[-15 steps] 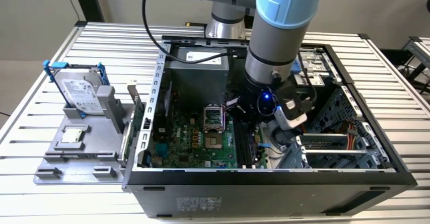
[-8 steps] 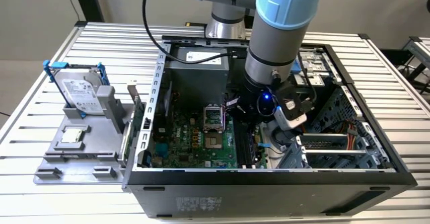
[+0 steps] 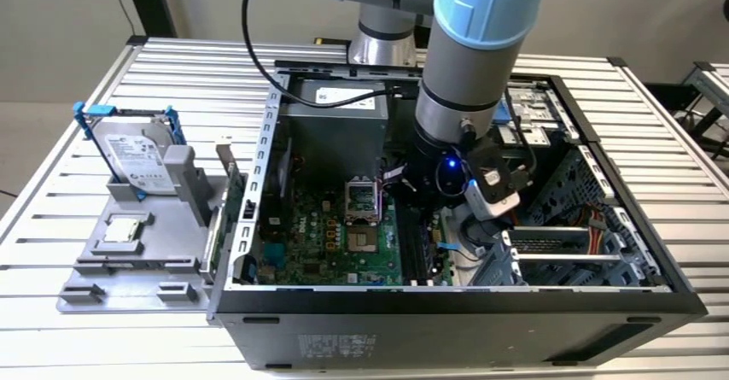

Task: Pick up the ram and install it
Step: 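Insert the ram into the slot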

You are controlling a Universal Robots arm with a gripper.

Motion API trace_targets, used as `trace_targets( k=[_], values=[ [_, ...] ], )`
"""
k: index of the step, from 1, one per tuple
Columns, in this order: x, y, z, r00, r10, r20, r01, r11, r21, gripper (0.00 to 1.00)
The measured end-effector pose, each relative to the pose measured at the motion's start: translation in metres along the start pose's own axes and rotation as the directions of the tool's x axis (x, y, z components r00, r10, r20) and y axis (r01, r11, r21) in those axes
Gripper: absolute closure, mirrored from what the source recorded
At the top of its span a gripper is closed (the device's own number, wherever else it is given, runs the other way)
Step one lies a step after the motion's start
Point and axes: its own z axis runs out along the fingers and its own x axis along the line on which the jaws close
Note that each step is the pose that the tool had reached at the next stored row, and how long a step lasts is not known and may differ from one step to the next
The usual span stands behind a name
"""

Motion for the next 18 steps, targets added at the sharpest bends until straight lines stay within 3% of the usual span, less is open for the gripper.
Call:
trace_targets(
  k=[6, 18],
  values=[
    [0.0, 0.0002, 0.0053, 1.0, 0.0, 0.0001, 0.0, 1.0, -0.0005, 1.0],
    [0.0, 0.0002, 0.0057, 1.0, 0.0, -0.0035, 0.0, 1.0, -0.0007, 1.0]
  ],
)
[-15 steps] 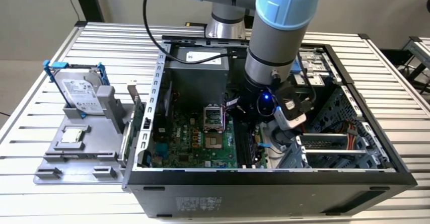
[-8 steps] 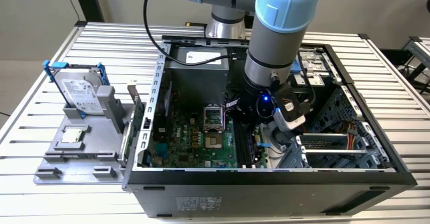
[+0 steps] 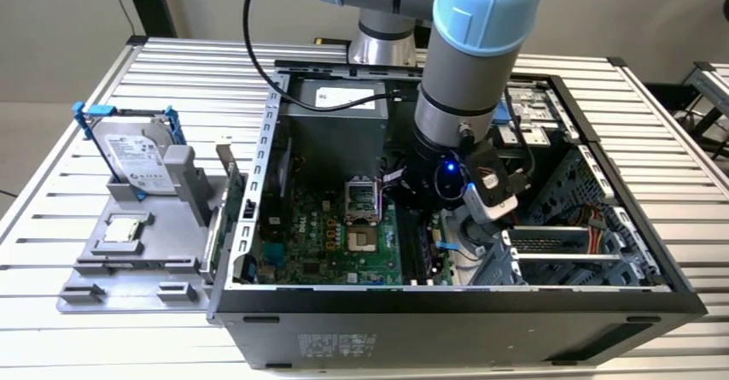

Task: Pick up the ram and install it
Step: 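Insert the ram into the slot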

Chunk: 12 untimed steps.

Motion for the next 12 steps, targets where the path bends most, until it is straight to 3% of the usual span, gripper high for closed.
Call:
trace_targets(
  k=[1, 5, 12],
  values=[
    [0.0, 0.0001, 0.0001, 1.0, 0.0, -0.0005, 0.0, 1.0, -0.0006, 0.0],
    [0.0, 0.0, -0.0011, 1.0, 0.0, -0.0012, 0.0, 1.0, -0.0005, 0.0],
    [-0.001, 0.0002, -0.0312, 1.0, 0.0, -0.0015, 0.0, 1.0, -0.0011, 0.0]
  ],
)
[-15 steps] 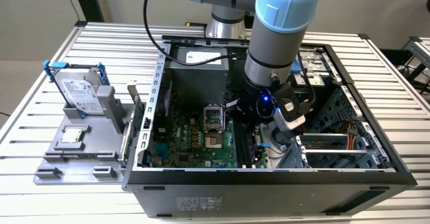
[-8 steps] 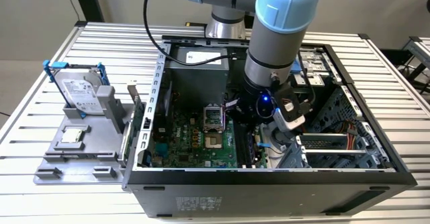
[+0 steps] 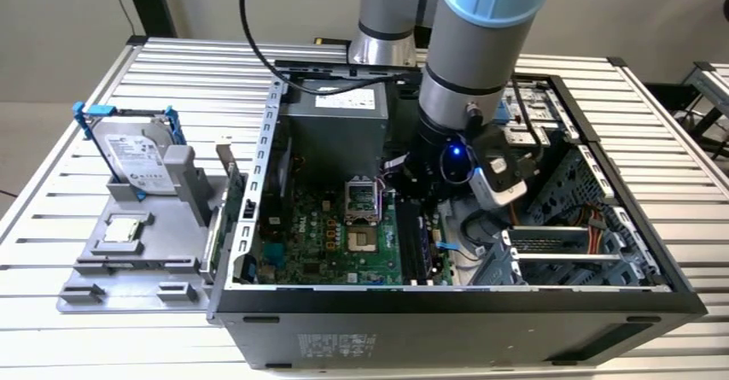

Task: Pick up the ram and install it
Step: 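Insert the ram into the slot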

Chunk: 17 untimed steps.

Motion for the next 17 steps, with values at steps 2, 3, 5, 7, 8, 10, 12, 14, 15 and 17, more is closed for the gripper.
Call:
trace_targets(
  k=[2, 3, 5, 7, 8, 10, 12, 14, 15, 17],
  values=[
    [-0.0001, 0.0, -0.002, 1.0, 0.0, 0.0, 0.0, 1.0, -0.0002, 0.0],
    [-0.0001, 0.0001, -0.002, 1.0, 0.0, 0.0001, 0.0, 1.0, -0.0005, 0.0],
    [-0.0001, 0.0, -0.002, 1.0, 0.0, 0.0, 0.0, 1.0, -0.0007, 1.0],
    [-0.0001, 0.0, -0.002, 1.0, 0.0, 0.0, 0.0, 1.0, -0.0008, 1.0],
    [-0.0001, 0.0, -0.002, 1.0, 0.0, 0.0, 0.0, 1.0, -0.0008, 1.0],
    [-0.0001, 0.0, -0.002, 1.0, 0.0, 0.0, 0.0, 1.0, -0.001, 1.0],
    [-0.0001, 0.0, -0.0021, 1.0, 0.0, 0.0, 0.0, 1.0, -0.0013, 1.0],
    [-0.0001, 0.0, -0.0021, 1.0, 0.0, 0.0, 0.0, 1.0, -0.0015, 1.0],
    [-0.0001, 0.0, -0.0021, 1.0, 0.0, 0.0, 0.0, 1.0, -0.0016, 1.0],
    [-0.0001, 0.0, -0.0021, 1.0, 0.0, -0.0001, 0.0, 1.0, -0.0018, 1.0]
  ],
)
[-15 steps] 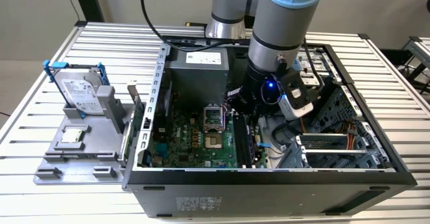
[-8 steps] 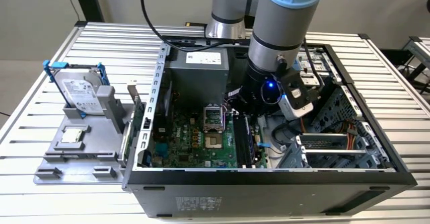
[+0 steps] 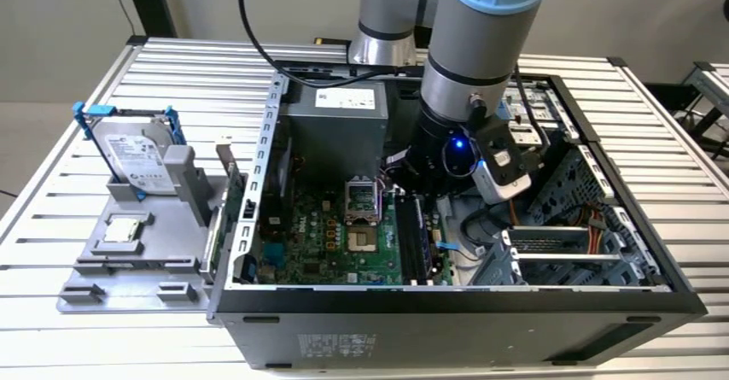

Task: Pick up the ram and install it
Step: 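Insert the ram into the slot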

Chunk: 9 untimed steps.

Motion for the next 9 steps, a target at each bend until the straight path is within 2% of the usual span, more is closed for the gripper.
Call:
trace_targets(
  k=[6, 7, 9],
  values=[
    [0.0, -0.0003, 0.0, 1.0, 0.0, -0.0001, 0.0, 1.0, -0.0018, 1.0],
    [-0.0002, -0.0009, -0.0001, 1.0, 0.0, -0.0003, 0.0, 0.9999, -0.0101, 1.0],
    [-0.0001, -0.0021, 0.0, 1.0, 0.001, -0.0013, -0.001, 0.999, -0.0444, 1.0]
  ],
)
